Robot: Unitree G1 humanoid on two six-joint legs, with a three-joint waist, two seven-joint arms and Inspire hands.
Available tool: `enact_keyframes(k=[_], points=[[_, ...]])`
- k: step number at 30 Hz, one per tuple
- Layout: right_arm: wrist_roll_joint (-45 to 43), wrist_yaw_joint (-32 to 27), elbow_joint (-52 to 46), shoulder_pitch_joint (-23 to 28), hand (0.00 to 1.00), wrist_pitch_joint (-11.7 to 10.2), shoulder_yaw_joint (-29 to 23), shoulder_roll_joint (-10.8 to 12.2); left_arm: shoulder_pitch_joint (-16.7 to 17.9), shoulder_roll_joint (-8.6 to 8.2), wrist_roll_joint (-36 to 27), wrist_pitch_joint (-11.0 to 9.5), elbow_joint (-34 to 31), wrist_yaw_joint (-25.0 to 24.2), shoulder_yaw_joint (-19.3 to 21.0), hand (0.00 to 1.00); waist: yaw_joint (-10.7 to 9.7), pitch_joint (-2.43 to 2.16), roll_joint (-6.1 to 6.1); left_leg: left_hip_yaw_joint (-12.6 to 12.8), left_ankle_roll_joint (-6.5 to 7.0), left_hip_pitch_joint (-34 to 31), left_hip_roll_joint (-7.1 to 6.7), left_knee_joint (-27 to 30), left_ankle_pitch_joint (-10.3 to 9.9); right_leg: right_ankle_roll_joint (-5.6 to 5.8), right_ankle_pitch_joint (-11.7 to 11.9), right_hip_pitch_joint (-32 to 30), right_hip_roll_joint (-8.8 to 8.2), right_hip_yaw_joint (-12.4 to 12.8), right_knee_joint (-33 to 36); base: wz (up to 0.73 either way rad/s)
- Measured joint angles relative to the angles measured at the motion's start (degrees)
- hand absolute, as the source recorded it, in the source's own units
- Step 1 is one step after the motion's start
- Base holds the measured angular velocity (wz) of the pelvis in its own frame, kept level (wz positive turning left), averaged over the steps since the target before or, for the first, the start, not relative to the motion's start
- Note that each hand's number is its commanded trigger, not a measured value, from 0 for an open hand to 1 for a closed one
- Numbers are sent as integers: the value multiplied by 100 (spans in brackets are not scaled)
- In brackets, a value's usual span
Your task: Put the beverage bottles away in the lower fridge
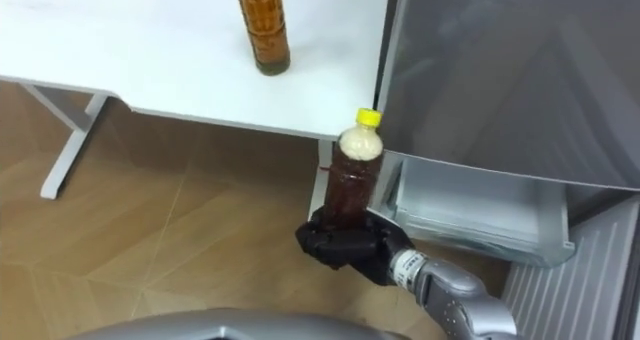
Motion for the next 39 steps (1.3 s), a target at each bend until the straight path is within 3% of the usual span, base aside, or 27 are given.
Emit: enact_keyframes(k=[2, 7, 16, 22, 28, 31, 39], points=[[1, -12, 123, -1, 100, 1, -65, -6, -3, -4, 26, 30, 84, -104, -8, 0, -90, -15, 40, 8, 0, -1, 2, 1, 0, 0, 0, -8, 0, 6, 7, 0], [-3, -174, 706, 8, 100, -4, -222, -6, -29, -30, 907, 30, 80, -340, -47, 0, -108, -65, 11, 41, 0, -11, 2, -6, 1, 0, 0, -56, 7, 76, 8, -5], [226, -686, 985, 9, 100, -23, -222, 6, -161, -25, 1297, -9, 66, -495, -203, 0, -241, -32, -147, 101, 1, -20, 0, -20, 1, 5, 2, -72, 5, 110, -17, -1], [307, -1040, 1307, 2, 100, -127, -225, 17, -233, -18, 1620, -114, 61, -500, -366, 0, -249, -30, -126, 129, 1, -43, 2, -45, 1, 7, 3, -109, 7, 114, -24, 0], [988, -1405, 1564, 1, 100, -128, -223, 25, -236, 21, 1616, -119, 61, -491, -464, 0, -276, -30, -136, 159, 2, -64, 2, -64, 3, 8, 3, -157, 10, 152, -17, -3], [1477, -1607, 1561, 0, 100, -130, -381, 143, -205, 22, 1621, -175, 61, -463, -465, 0, -321, -25, -151, 171, 2, -54, 3, -25, 3, 8, 3, -140, 10, 164, -13, 0], [3352, -2137, 1538, -49, 100, -421, -646, 246, -110, -25, 1902, -286, 23, -422, -438, 0, -380, -13, -111, 222, 5, -87, 20, -11, -4, 7, 4, -217, 24, 229, 70, -1]])
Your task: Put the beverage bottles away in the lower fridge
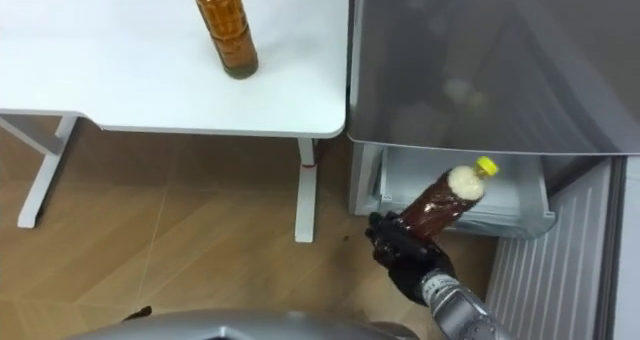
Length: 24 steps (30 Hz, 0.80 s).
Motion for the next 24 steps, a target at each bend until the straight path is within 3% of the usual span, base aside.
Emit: enact_keyframes(k=[7, 13, 20, 24], points=[[1199, -184, 4, -39, 100, -227, -62, 1, 96, -13, 442, 10, 5, -86, -11, 0, 1, -14, 109, -1, 1, -75, -4, 33, 1, 0, 0, -68, -5, 2, 4, 0], [2284, -577, 29, -373, 100, -376, -240, -16, 78, -16, 884, 172, 50, -184, -61, 0, -1, -5, 177, 23, 3, -271, -7, 117, 5, -3, -3, -252, -21, 11, 31, -1], [2373, -684, 814, -1434, 100, -426, -579, -23, -96, 74, 1216, 348, 49, -312, -175, 0, -38, 6, 161, -13, 5, -852, -8, 361, 8, -32, 11, -791, -59, -32, 236, 4], [2456, -679, 1439, -1934, 100, -418, -739, -27, -191, 151, 1313, 398, 54, -450, -189, 0, -38, 56, 89, -99, 10, -1145, -10, 453, 11, -48, 23, -1014, -70, -104, 296, 10]])
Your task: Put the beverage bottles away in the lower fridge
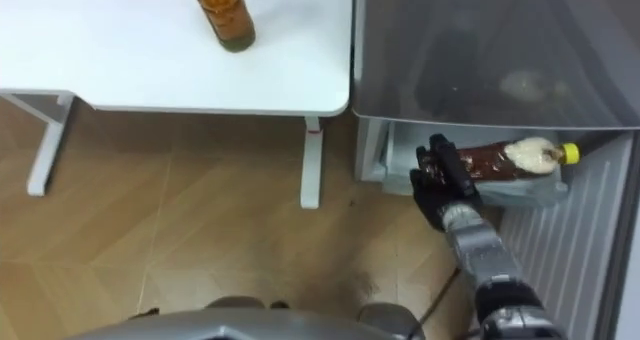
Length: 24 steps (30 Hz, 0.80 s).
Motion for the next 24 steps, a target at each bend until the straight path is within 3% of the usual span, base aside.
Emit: enact_keyframes(k=[10, 17, 24], points=[[27, 60, 1426, -1031, 100, 90, -345, -135, -594, 23, -13, 69, 256, -189, -236, 0, 57, 8, 79, -36, 61, -730, -71, 69, 152, -16, 15, -855, -123, -30, 336, 3], [-251, 148, 1969, -1700, 100, 271, -561, -444, -1041, 24, 24, 82, 462, -242, -254, 0, 179, 83, 82, -22, 88, -1217, -131, 119, 275, -49, 39, -1441, -224, -40, 580, 0], [-276, 147, 2235, -2251, 100, 273, -576, -628, -1184, 45, 41, 77, 463, -211, -543, 0, 317, 128, 77, 49, 112, -1489, -165, 154, 337, -61, 46, -1808, -304, -41, 775, -2]])
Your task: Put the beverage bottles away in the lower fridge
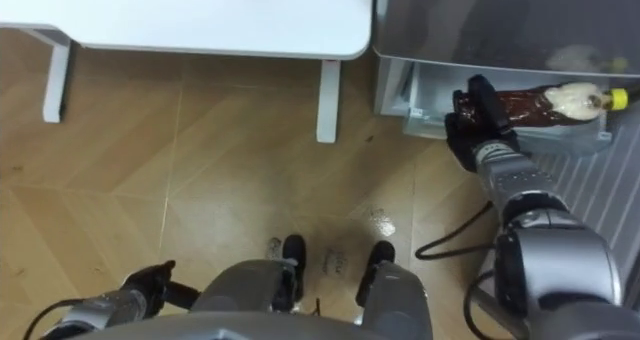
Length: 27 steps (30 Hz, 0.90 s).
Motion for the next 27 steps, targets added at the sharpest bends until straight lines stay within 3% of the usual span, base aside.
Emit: enact_keyframes(k=[8, 11, 12, 13, 14, 27], points=[[-115, -27, 29, -403, 100, 7, 2, -62, -156, 59, 51, -9, -4, 19, -375, 0, 55, 22, -27, 21, 41, -271, -70, -5, 100, -5, 3, -348, -105, 6, 157, 1], [-160, -75, 140, -519, 100, 68, 2, -92, -142, 110, 50, -8, 4, 26, -467, 0, 64, 52, -67, 56, 48, -283, -70, -5, 105, -4, 3, -373, -119, 8, 178, 0], [-162, -107, 145, -541, 58, 85, 3, -99, -128, 117, 50, -5, 10, 34, -467, 0, 64, 57, -70, 62, 48, -294, -71, -4, 105, -4, 3, -385, -122, 8, 182, 0], [-161, -115, 144, -549, 46, 89, 2, -105, -125, 117, 49, -2, 15, 38, -467, 0, 63, 57, -70, 68, 49, -304, -72, -2, 106, -4, 3, -398, -127, 8, 188, 0], [-158, -147, 144, -608, 0, 113, 1, -125, -126, 117, 50, 1, 25, 42, -467, 0, 61, 57, -70, 82, 55, -345, -77, 8, 110, -4, 3, -458, -144, 16, 224, 0], [-161, -337, 169, -762, 0, 122, 10, -270, -123, 118, 50, 87, 83, 178, -457, 0, 205, 57, -66, 175, 75, -492, -104, 43, 124, -3, -7, -686, -193, 98, 345, -2]])
